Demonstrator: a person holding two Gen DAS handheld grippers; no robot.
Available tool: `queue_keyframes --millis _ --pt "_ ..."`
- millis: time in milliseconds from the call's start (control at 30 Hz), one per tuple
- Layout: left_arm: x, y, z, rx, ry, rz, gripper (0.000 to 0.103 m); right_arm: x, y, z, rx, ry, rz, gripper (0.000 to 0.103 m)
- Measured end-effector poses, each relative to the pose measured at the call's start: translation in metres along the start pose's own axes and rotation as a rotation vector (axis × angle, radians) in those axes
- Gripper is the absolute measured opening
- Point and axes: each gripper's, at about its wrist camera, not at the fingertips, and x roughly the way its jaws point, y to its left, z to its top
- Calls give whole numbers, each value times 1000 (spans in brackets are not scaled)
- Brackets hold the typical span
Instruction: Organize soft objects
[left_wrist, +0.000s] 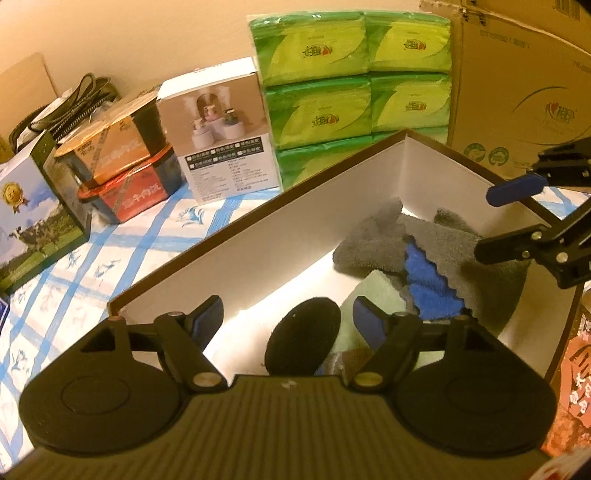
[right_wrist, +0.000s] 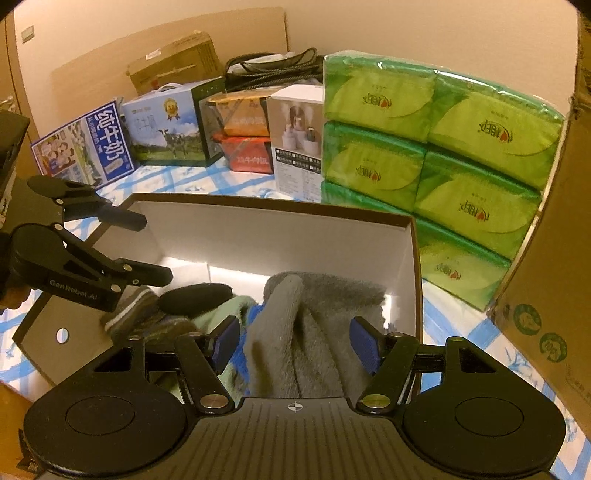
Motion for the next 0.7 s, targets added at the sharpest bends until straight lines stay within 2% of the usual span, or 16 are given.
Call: queue_keyframes --millis 333,700 --pt "-33 7 -3 -74 -1 -9 76 -26 8 -5 19 5 1 69" --pt "-130 22 -31 -193 -59 10 76 -101 40 -14 25 -47 11 73"
